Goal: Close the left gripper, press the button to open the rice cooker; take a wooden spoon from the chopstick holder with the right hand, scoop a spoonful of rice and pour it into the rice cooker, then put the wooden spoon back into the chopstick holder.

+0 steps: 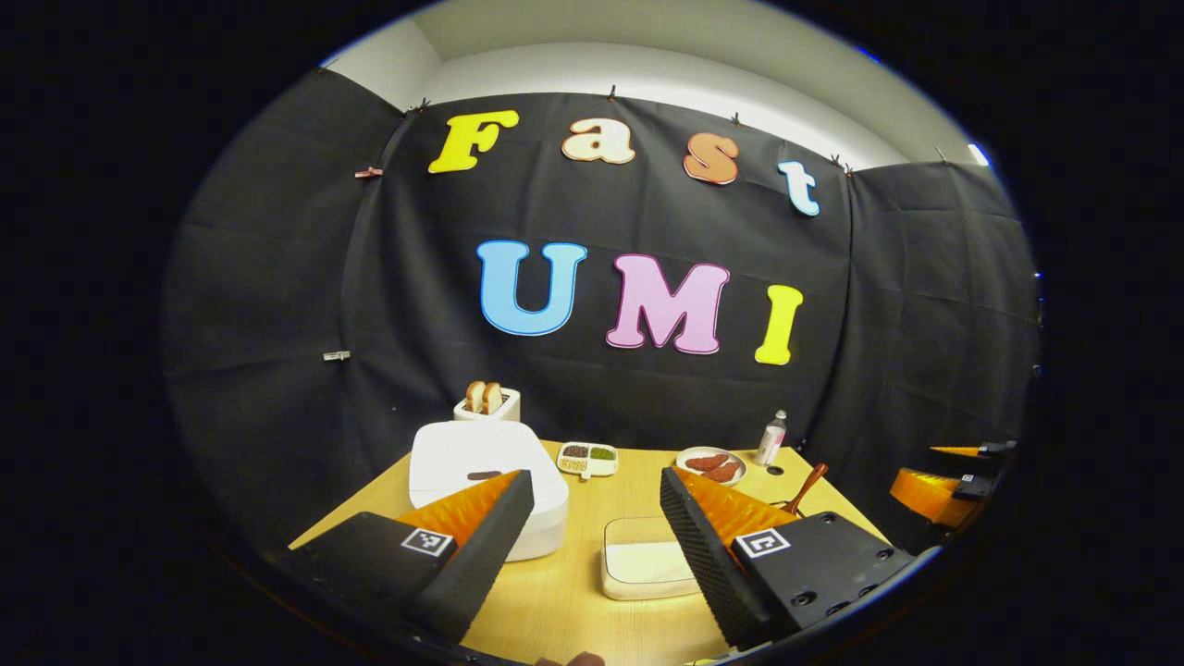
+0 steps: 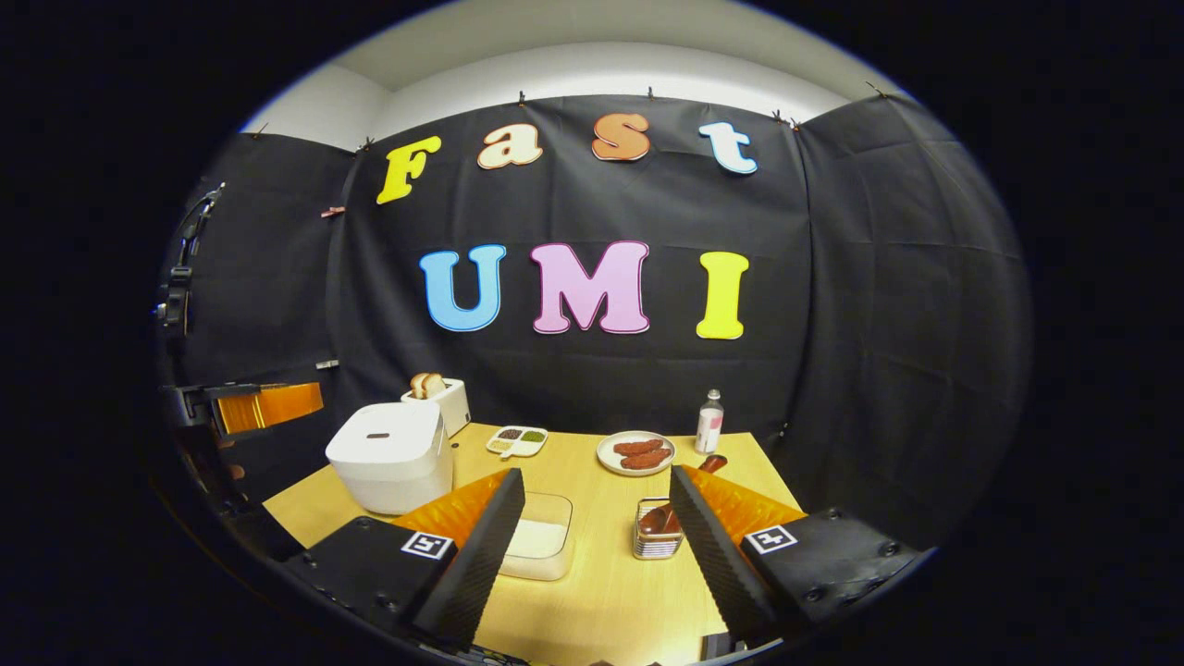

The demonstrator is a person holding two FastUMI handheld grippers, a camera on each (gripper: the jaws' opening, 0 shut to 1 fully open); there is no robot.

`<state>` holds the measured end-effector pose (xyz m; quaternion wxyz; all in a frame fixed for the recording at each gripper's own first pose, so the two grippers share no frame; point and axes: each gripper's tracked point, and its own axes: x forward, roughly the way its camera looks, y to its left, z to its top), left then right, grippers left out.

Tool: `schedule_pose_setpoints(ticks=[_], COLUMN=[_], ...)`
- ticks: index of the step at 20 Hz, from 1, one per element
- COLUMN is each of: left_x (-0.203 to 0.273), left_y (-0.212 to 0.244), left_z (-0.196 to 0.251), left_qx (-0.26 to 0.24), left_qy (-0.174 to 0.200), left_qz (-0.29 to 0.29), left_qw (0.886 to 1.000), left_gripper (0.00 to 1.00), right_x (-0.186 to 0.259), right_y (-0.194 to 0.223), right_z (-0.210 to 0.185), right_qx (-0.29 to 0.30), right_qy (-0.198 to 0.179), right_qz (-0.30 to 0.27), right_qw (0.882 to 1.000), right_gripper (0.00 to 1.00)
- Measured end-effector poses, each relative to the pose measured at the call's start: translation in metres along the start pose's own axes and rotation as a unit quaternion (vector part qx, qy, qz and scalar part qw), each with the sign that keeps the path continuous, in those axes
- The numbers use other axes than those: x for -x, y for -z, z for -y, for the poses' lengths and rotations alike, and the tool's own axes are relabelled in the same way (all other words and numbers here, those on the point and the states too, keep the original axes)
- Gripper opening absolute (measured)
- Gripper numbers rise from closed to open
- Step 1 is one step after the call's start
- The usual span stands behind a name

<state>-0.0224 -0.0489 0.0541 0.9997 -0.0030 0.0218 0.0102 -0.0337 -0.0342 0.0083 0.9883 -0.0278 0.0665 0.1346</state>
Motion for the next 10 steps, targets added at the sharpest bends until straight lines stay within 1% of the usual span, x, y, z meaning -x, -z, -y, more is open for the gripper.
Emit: schedule_pose_setpoints(ticks=[2, 4, 6, 7, 9, 10], left_x=[0.013, 0.024, 0.032, 0.035, 0.039, 0.039], left_y=[-0.003, -0.003, -0.002, -0.003, -0.005, -0.003], left_z=[0.000, 0.000, 0.003, 0.002, -0.010, -0.013], left_qx=[0.001, 0.015, 0.036, 0.040, 0.032, 0.034], left_qy=[-0.015, -0.033, -0.040, -0.042, -0.056, -0.056], left_qz=[0.003, 0.003, -0.002, -0.003, -0.004, -0.005], left_qw=[1.000, 0.999, 0.999, 0.998, 0.998, 0.998], left_gripper=[0.95, 0.95, 0.95, 0.95, 0.95, 0.95], right_x=[0.009, 0.015, 0.018, 0.019, 0.019, 0.018], right_y=[0.004, 0.007, 0.009, 0.006, 0.003, 0.004], right_z=[0.014, 0.024, 0.023, 0.023, 0.021, 0.019], right_qx=[-0.001, -0.013, -0.025, -0.025, -0.022, -0.021], right_qy=[-0.007, -0.008, -0.017, -0.022, -0.028, -0.028], right_qz=[-0.002, -0.007, -0.014, -0.012, -0.008, -0.011], right_qw=[1.000, 1.000, 0.999, 0.999, 0.999, 0.999], right_gripper=[0.98, 0.98, 0.98, 0.98, 0.98, 0.98])
